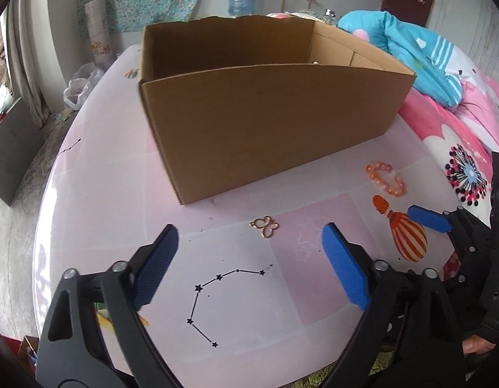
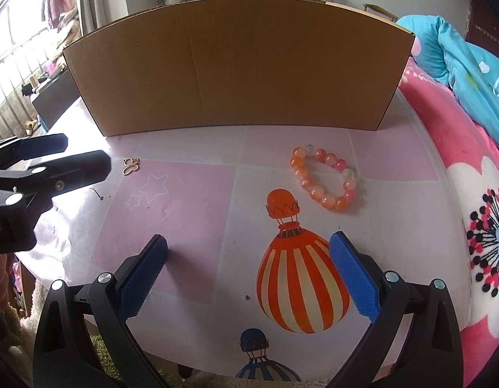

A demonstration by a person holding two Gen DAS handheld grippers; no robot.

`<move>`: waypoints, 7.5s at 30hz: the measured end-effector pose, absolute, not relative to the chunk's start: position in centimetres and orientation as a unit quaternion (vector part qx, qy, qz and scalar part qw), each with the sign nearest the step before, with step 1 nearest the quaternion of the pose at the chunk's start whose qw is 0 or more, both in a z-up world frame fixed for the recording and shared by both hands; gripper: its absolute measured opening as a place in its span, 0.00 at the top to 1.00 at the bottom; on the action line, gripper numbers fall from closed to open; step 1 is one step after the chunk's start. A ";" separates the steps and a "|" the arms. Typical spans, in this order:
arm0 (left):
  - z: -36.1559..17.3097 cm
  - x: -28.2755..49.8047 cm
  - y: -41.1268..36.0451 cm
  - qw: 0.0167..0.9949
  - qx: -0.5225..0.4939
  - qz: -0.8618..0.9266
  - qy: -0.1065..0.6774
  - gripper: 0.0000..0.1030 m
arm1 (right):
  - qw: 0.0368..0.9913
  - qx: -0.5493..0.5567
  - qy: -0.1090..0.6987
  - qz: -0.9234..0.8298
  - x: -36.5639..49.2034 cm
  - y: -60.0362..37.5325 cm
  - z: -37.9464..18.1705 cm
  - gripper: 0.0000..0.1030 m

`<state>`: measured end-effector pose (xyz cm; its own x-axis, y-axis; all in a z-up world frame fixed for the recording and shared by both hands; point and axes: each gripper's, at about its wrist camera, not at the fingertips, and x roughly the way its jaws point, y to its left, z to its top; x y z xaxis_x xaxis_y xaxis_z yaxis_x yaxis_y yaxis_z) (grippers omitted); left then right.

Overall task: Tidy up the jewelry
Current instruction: 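Lower the left tool onto the gold butterfly-shaped ring and close it, then lower the right tool onto the orange bead bracelet and close it while the left tool holds the ring, then carry the held ring and bracelet up and over the cardboard box, then open the left tool inside the box while the right tool opens too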

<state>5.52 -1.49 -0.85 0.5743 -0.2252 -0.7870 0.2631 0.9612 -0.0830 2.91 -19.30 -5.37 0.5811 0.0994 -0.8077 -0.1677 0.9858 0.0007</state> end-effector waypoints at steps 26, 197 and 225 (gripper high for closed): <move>-2.7 8.1 -4.1 0.857 0.080 -0.176 0.477 0.68 | 0.894 -0.040 0.438 0.086 2.1 -19.7 -5.7 0.06; 4.6 21.0 -2.6 0.803 0.045 -0.249 0.540 0.73 | 0.858 0.277 0.346 0.259 21.0 -32.6 8.1 0.90; 8.3 14.8 7.3 0.891 -0.115 -0.201 0.391 0.49 | 0.797 -0.093 0.580 0.138 23.0 -24.8 5.5 0.78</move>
<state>14.76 7.34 8.27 0.6134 -0.4472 -0.6510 0.2675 0.8932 -0.3614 23.03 -24.79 5.53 0.2886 0.1122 -0.9509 -0.3284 0.9445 0.0118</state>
